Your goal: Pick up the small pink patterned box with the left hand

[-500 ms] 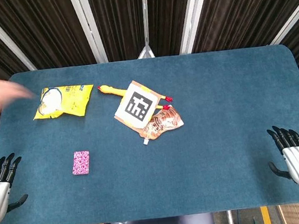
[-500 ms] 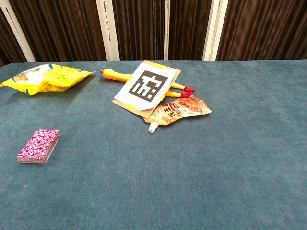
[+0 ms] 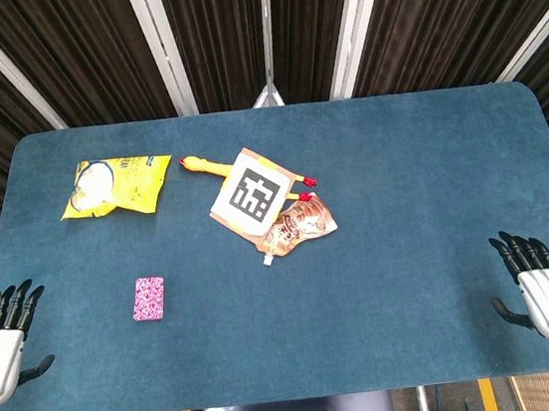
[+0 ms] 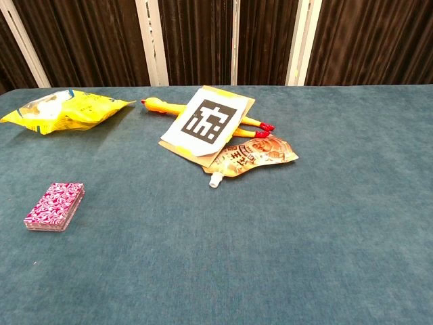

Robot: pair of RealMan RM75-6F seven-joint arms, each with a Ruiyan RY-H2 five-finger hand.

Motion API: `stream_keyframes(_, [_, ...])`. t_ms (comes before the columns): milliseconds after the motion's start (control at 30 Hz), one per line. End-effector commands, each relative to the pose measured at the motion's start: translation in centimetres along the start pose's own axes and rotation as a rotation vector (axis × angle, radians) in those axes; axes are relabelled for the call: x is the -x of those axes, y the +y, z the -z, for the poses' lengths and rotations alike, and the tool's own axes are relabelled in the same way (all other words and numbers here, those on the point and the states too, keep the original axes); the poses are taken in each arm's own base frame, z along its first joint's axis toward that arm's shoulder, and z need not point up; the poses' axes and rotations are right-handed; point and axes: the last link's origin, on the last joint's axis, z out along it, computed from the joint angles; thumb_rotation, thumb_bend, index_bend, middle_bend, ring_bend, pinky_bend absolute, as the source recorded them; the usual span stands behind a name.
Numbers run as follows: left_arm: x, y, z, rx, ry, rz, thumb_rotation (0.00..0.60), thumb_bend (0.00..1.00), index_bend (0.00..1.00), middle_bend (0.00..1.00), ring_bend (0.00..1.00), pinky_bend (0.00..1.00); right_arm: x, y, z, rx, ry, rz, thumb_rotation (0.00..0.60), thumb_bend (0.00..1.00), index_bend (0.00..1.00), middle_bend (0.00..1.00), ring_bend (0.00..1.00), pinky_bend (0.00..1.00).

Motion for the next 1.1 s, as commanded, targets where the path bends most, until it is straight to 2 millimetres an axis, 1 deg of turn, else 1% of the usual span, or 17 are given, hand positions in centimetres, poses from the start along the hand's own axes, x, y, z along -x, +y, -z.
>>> stream_keyframes(33, [0.1, 0.9, -0.9, 0.017, -0.05, -0.018, 0.6, 0.18, 0.0, 0.0, 0.0, 0.0, 0.0, 0.0, 0.0, 0.001, -0.002, -0.001, 0.6, 0.36, 0.0, 0.0, 0.0, 0.02])
stream_keyframes(167, [0.3, 2.4, -2.7, 0.035, -0.122, -0.032, 0.6, 0.18, 0.0, 0.0, 0.0, 0.0, 0.0, 0.0, -0.2, 0.004, -0.002, -0.005, 0.6, 0.36, 0.0, 0.0, 0.0, 0.02])
stream_keyframes(333, [1.5, 4.8, -5.4, 0.045, -0.227, -0.032, 0.6, 0.18, 0.0, 0.0, 0.0, 0.0, -0.1, 0.0, -0.3, -0.008, 0.01, -0.007, 0.6, 0.36, 0.0, 0.0, 0.0, 0.02])
stream_keyframes(467, [2.3, 6.2, -7.1, 0.05, -0.261, -0.062, 0.6, 0.18, 0.0, 0.0, 0.0, 0.0, -0.2, 0.1, -0.2, -0.007, 0.011, -0.011, 0.6, 0.36, 0.0, 0.0, 0.0, 0.02])
stream_keyframes(600, [3.0, 7.7, -9.1, 0.041, -0.287, -0.106, 0.6, 0.18, 0.02, 0.0, 0.0, 0.0, -0.1, 0.0, -0.1, -0.013, 0.008, -0.012, 0.6, 0.36, 0.0, 0.0, 0.0, 0.02])
stream_keyframes(800, [4.5, 9.6, -10.9, 0.005, -0.375, -0.138, 0.6, 0.2, 0.06, 0.0, 0.0, 0.0, -0.1, 0.1, -0.2, -0.011, 0.01, -0.018, 0.6, 0.36, 0.0, 0.0, 0.0, 0.02])
stream_keyframes(933, [5.2, 10.9, -11.6, -0.005, -0.412, -0.155, 0.6, 0.2, 0.09, 0.0, 0.0, 0.0, -0.2, 0.1, -0.2, -0.013, 0.009, -0.02, 0.6, 0.36, 0.0, 0.0, 0.0, 0.02])
stream_keyframes(1100, [5.7, 12.2, -12.4, -0.015, -0.431, -0.165, 0.6, 0.2, 0.1, 0.0, 0.0, 0.0, -0.2, 0.1, -0.2, -0.013, 0.008, -0.023, 0.6, 0.36, 0.0, 0.0, 0.0, 0.02])
